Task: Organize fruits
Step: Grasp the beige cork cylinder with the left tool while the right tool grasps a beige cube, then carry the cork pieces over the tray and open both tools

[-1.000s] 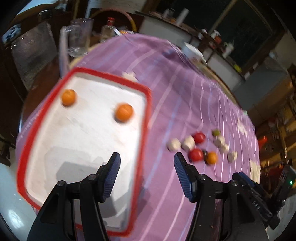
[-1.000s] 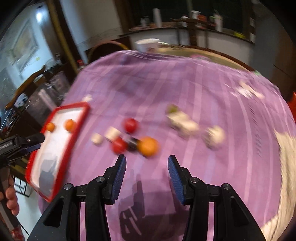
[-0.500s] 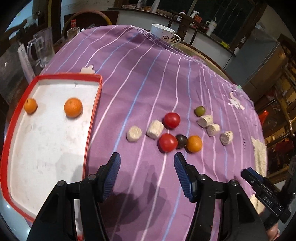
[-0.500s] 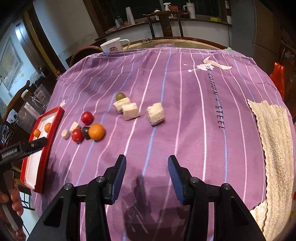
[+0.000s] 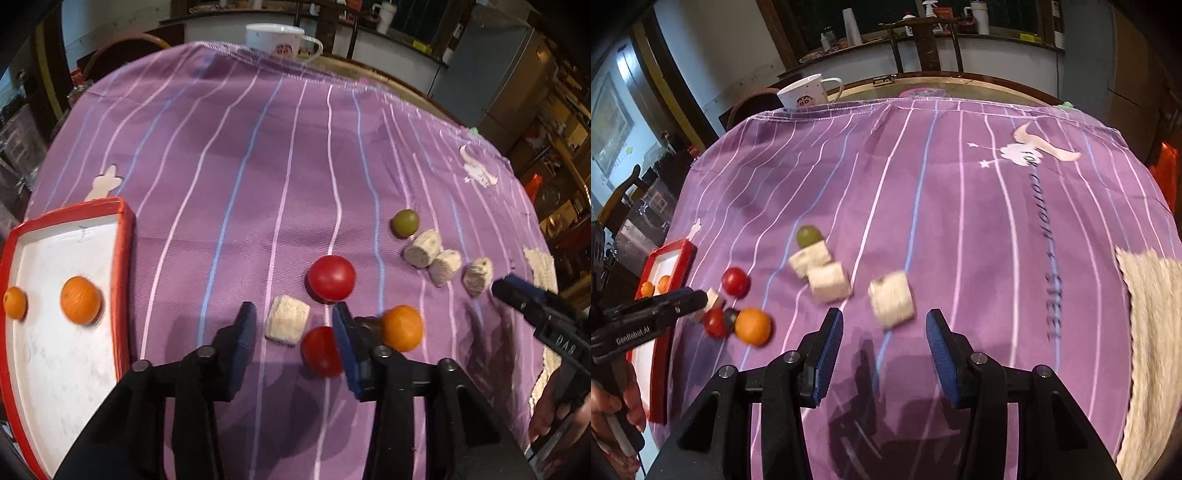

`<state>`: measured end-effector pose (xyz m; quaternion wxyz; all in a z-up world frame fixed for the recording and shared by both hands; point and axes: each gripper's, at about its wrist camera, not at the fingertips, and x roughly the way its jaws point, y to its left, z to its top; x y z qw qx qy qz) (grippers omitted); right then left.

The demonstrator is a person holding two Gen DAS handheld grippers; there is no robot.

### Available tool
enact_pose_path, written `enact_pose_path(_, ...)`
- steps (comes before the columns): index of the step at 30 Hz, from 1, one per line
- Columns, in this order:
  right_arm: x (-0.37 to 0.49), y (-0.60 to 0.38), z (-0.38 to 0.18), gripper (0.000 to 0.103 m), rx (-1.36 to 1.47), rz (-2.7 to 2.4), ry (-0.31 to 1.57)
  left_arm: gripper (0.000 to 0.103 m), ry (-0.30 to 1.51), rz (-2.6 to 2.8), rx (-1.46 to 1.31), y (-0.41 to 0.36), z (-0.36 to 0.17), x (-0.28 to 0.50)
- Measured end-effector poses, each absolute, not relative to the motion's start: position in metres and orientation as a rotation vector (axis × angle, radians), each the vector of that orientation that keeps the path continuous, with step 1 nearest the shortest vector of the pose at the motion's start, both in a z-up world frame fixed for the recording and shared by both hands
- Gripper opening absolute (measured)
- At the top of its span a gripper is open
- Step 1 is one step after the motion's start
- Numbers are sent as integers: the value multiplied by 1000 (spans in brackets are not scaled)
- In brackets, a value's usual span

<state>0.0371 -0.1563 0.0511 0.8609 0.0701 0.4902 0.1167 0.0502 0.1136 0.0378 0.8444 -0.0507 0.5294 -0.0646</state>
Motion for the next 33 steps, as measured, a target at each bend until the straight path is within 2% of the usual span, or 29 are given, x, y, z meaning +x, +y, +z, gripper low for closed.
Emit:
enact_pose_path(5, 52, -146, 40, 51, 95, 266, 1042, 24, 1134, -162, -94, 115, 30, 56)
enact_pose_path(15, 67, -148, 20, 50, 95, 259, 1073, 26, 1129, -164, -65, 113, 30, 55)
enact_pose_path(16, 67, -148, 20, 47, 96, 267, 1074, 26, 1133, -168, -55, 112, 30, 56)
enact_pose_path(17, 66, -148, 20, 37, 98, 274, 1074, 26, 1139, -174, -36, 110, 31, 57)
enact_pose_path(19, 64, -150, 21, 31, 101, 275, 1072, 21, 1145, -187, -7, 107, 32, 56)
enact_pose_path(23, 57, -157, 21, 30, 147, 290, 1084, 21, 1143, -181, 2, 107, 32, 50)
enact_pose_path(24, 55, -158, 21, 30, 156, 294, 1087, 22, 1140, -178, -17, 110, 32, 50)
enact_pose_path(28, 43, -161, 25, 30, 172, 304, 1089, 40, 1144, -151, 18, 107, 30, 56)
enact_pose_path(30, 39, -162, 26, 30, 176, 308, 1088, 40, 1148, -150, 52, 99, 29, 59)
enact_pose_path(32, 34, -162, 28, 30, 174, 315, 1086, 34, 1151, -148, 64, 95, 30, 60)
enact_pose_path(33, 31, -163, 30, 30, 172, 320, 1081, 24, 1152, -163, 52, 93, 31, 59)
